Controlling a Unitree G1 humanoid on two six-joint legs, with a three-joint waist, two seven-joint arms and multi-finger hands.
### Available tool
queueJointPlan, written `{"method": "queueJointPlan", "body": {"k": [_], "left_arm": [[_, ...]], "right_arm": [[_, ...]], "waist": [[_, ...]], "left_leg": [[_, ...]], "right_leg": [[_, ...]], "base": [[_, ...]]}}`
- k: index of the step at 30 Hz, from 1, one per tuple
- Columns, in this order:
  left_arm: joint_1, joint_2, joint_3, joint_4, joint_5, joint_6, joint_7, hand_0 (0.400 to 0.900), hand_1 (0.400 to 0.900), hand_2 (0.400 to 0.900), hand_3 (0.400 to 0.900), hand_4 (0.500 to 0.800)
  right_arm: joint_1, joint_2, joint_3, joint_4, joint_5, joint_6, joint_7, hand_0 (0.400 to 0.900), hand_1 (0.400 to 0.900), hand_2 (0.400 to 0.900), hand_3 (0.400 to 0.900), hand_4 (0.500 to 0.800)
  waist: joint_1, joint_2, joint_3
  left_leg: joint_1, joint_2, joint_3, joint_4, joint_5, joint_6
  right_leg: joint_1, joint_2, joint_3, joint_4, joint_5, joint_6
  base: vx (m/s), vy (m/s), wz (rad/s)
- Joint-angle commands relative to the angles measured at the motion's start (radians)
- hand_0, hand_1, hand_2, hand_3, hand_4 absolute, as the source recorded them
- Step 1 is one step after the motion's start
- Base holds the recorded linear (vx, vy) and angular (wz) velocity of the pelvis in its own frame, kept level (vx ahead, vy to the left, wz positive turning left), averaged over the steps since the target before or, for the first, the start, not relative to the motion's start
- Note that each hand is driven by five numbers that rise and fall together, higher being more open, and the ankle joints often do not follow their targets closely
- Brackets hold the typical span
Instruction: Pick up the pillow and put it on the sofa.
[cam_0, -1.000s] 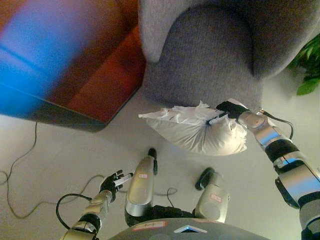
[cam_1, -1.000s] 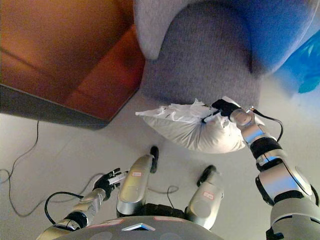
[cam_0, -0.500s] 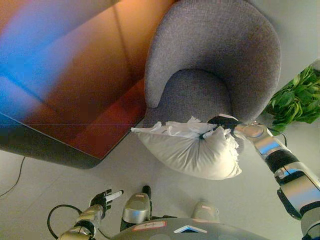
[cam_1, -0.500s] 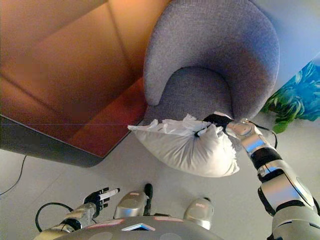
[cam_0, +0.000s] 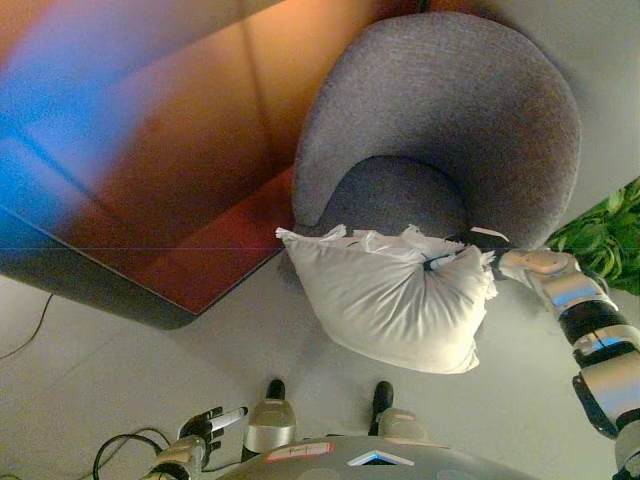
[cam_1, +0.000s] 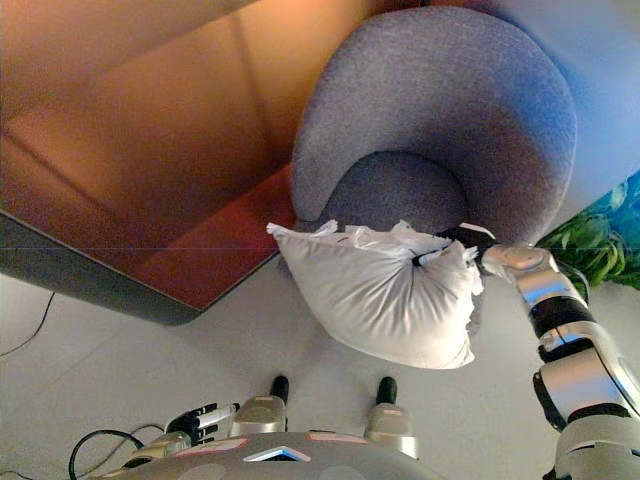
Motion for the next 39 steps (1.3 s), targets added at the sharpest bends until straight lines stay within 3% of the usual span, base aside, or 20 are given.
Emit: {"method": "queueJointPlan", "body": {"k": [1,6,12,13,14,27,39], "left_arm": [[0.027,0.102,-0.040,0.041,0.071,-0.025,0.010,0.900,0.900,0.900,0.900,0.800],[0.052,0.110,-0.036,0.047,0.055,-0.052,0.009,0.900,0.900,0.900,0.900,0.800],[0.073,0.105,-0.023,0.060,0.026,-0.080,0.005,0.900,0.900,0.900,0.900,0.800],[0.080,0.105,-0.022,0.059,0.023,-0.077,0.001,0.900,0.900,0.900,0.900,0.800],[0.084,0.102,-0.022,0.058,0.023,-0.072,-0.001,0.900,0.900,0.900,0.900,0.800],[0.088,0.093,-0.059,0.029,-0.017,-0.024,0.013,0.900,0.900,0.900,0.900,0.800],[0.099,0.120,-0.035,0.040,-0.015,-0.033,0.000,0.900,0.900,0.900,0.900,0.800]], "right_arm": [[-0.299,-0.073,-0.133,0.075,0.188,-0.091,-0.031,0.400,0.400,0.400,0.400,0.500],[-0.416,-0.115,-0.110,0.189,0.212,-0.056,-0.058,0.400,0.400,0.400,0.400,0.500],[-0.516,-0.162,-0.089,0.312,0.159,-0.055,-0.140,0.400,0.400,0.400,0.400,0.500],[-0.526,-0.170,-0.087,0.326,0.130,-0.032,-0.157,0.712,0.712,0.712,0.712,0.687],[-0.528,-0.174,-0.083,0.335,0.095,-0.018,-0.163,0.900,0.900,0.900,0.900,0.800],[-0.596,-0.244,0.025,0.395,-0.129,0.070,-0.306,0.900,0.900,0.900,0.900,0.800],[-0.580,-0.355,0.043,0.380,-0.135,0.104,-0.341,0.900,0.900,0.900,0.900,0.800]], "waist": [[0.065,-0.063,-0.076],[0.097,-0.030,-0.064],[0.117,0.010,-0.061],[0.117,0.017,-0.063],[0.117,0.021,-0.065],[0.103,0.047,-0.092],[0.069,0.010,-0.100]], "left_leg": [[0.045,0.048,0.049,0.059,0.019,-0.001],[0.001,0.100,0.024,0.039,0.100,-0.033],[-0.028,0.113,-0.018,0.014,0.160,-0.050],[-0.030,0.113,-0.022,0.019,0.173,-0.052],[-0.031,0.113,-0.026,0.023,0.178,-0.053],[-0.012,0.118,-0.020,0.038,0.220,-0.057],[0.005,0.122,0.014,0.058,0.232,-0.057]], "right_leg": [[-0.111,-0.050,-0.012,0.122,0.005,-0.003],[-0.094,-0.027,-0.042,0.105,-0.021,-0.021],[-0.104,-0.026,-0.059,0.100,-0.040,-0.033],[-0.101,-0.027,-0.060,0.100,-0.044,-0.035],[-0.097,-0.028,-0.060,0.099,-0.046,-0.036],[-0.050,-0.018,-0.058,0.086,-0.066,-0.050],[-0.007,0.006,-0.039,0.057,-0.066,-0.056]], "base": [[0.12,-0.202,0.25],[0.07,-0.144,0.13],[-0.02,-0.024,0.11],[0.00,0.000,0.00],[0.04,0.013,-0.02],[0.04,-0.004,-0.09],[0.02,-0.036,-0.10]]}}
